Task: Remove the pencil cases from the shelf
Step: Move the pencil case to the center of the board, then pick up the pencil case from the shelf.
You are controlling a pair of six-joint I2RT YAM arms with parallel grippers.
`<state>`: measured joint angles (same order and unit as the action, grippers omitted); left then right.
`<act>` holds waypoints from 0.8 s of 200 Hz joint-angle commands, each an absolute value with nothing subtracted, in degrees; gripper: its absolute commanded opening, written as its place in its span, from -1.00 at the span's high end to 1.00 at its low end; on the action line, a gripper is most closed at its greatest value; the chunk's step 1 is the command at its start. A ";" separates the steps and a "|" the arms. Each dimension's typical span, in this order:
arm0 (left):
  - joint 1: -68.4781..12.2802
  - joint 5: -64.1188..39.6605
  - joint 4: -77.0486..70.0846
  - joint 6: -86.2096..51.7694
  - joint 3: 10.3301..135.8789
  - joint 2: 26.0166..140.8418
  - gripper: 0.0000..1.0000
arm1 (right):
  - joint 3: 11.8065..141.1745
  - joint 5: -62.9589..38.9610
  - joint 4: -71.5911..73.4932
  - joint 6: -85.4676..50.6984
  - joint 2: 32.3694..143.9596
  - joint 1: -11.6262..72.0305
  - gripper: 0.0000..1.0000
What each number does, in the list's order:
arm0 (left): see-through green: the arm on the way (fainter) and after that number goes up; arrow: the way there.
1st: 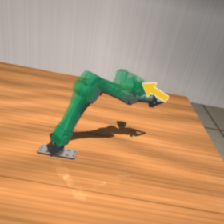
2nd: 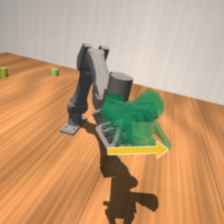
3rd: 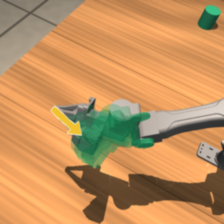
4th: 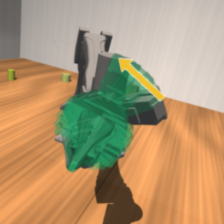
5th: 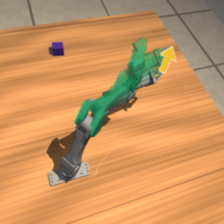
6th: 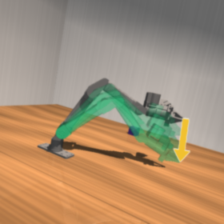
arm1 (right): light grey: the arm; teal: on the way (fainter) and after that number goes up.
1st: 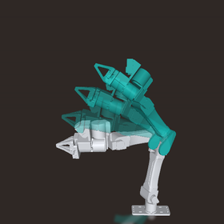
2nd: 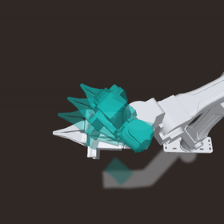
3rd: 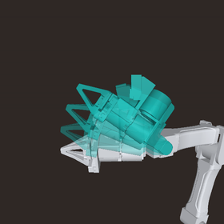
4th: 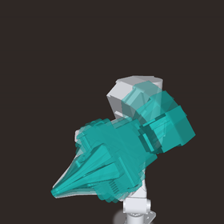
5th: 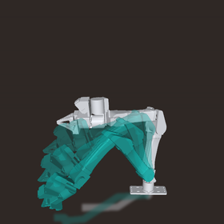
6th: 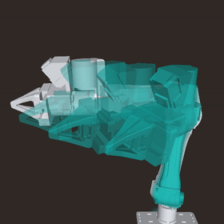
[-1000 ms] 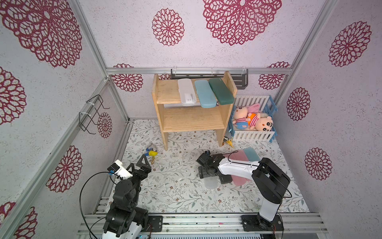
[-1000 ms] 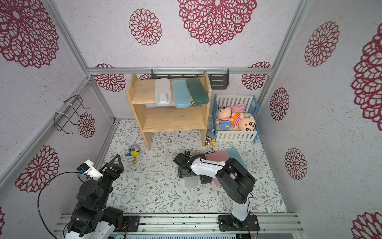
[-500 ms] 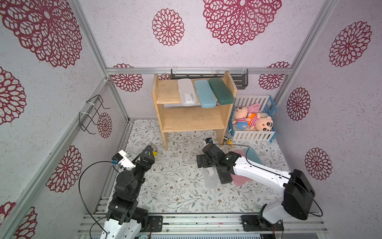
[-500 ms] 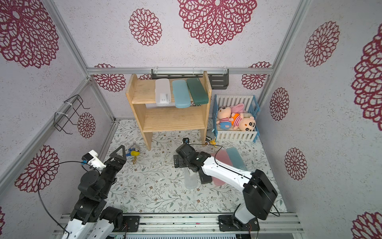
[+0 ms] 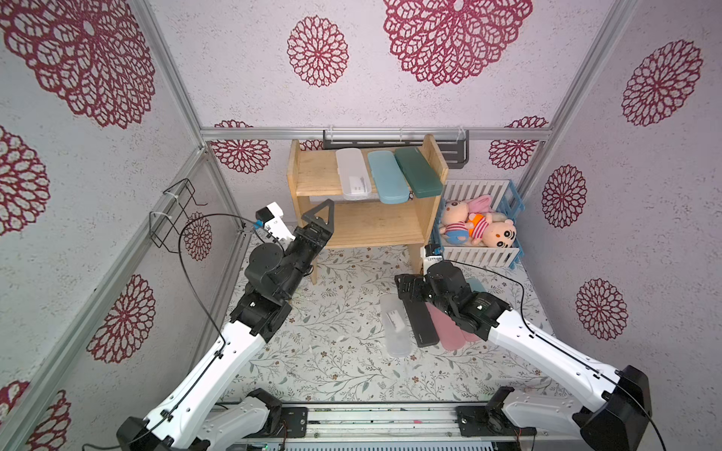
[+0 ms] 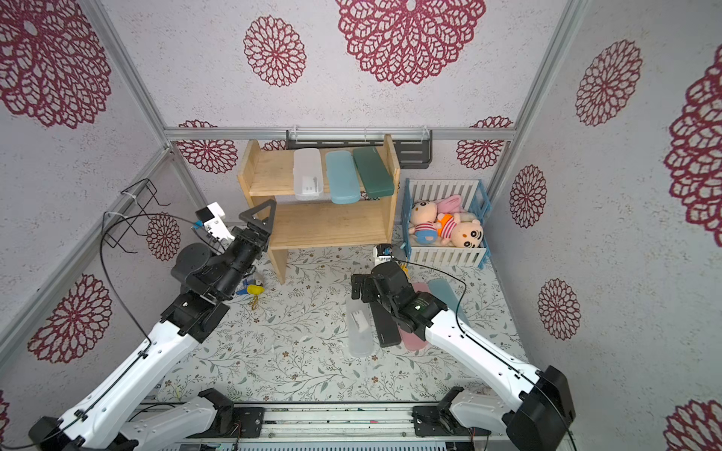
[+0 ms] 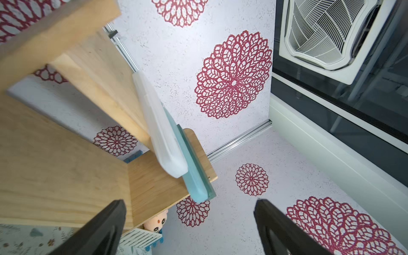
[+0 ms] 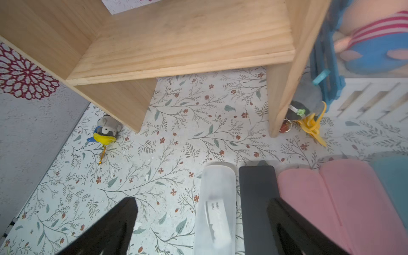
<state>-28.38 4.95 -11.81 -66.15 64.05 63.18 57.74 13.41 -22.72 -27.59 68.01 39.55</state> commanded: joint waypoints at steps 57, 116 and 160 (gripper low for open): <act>-28.58 2.15 -16.28 -71.28 74.13 77.42 -0.95 | 55.12 9.00 -23.01 -26.41 61.62 33.11 -0.98; -28.48 1.84 -17.54 -72.41 76.86 81.88 -0.82 | 54.86 6.38 -24.25 -24.59 60.44 29.15 -0.98; -28.52 1.57 -20.13 -72.69 77.08 83.23 -0.34 | 54.50 5.01 -24.74 -24.25 59.49 27.32 -0.98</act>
